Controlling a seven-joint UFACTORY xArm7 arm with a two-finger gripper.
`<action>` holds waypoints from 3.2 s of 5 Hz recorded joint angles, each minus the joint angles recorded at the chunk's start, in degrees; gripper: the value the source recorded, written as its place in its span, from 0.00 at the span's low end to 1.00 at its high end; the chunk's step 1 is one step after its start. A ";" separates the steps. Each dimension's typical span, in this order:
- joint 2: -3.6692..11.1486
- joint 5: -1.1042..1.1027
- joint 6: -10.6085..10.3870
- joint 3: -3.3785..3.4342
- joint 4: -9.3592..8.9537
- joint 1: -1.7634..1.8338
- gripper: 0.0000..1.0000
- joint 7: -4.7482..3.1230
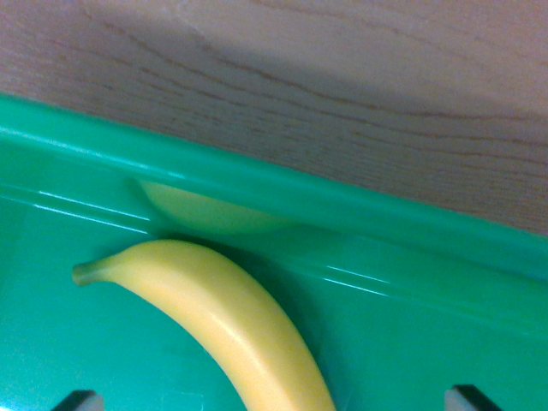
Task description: Pick fruit
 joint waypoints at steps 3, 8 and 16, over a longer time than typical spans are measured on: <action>1.52 -0.23 -4.79 -0.10 -3.12 0.08 0.00 -1.95; 2.88 -0.44 -9.09 -0.20 -5.93 0.15 0.00 -3.70; 5.02 -0.77 -15.85 -0.34 -10.35 0.25 0.00 -6.44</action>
